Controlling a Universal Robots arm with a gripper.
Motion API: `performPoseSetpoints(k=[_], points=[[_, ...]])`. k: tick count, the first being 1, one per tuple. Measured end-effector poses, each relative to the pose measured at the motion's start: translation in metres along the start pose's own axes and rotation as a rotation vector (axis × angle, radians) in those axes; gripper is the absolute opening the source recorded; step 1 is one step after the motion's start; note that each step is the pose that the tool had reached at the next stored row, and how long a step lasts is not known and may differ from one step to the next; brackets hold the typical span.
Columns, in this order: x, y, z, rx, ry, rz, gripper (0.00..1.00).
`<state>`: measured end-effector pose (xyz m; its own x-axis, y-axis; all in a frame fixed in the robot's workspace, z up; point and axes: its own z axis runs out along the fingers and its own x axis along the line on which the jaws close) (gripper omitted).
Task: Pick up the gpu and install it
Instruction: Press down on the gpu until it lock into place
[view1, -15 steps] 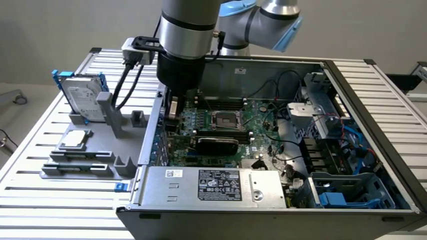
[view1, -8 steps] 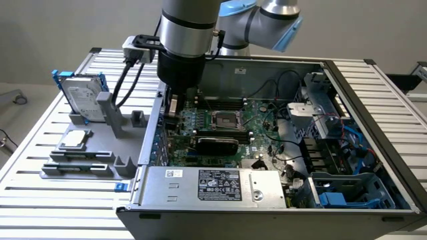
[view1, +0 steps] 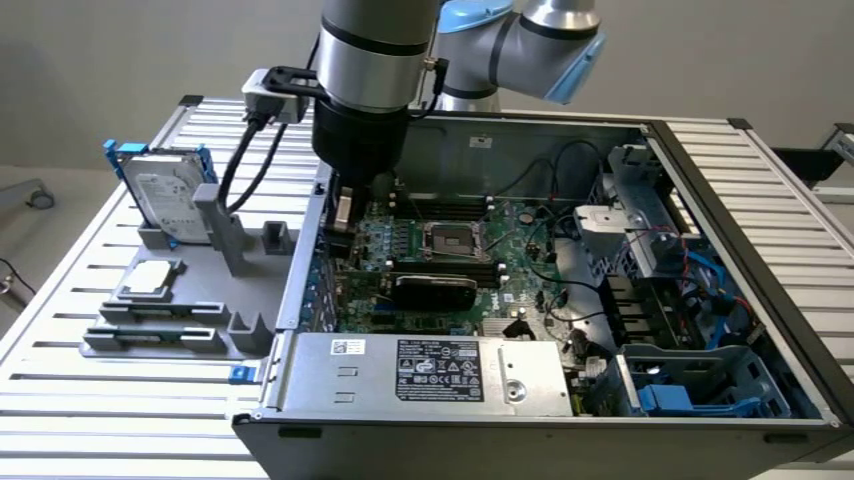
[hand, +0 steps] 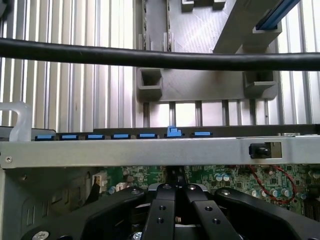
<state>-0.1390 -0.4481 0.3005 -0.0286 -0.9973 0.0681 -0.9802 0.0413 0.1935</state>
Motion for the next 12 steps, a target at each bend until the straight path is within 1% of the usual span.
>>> performPoseSetpoints(k=[12], points=[[-0.0006,0.0016,0.0003,-0.001,-0.0029,0.014,0.11]])
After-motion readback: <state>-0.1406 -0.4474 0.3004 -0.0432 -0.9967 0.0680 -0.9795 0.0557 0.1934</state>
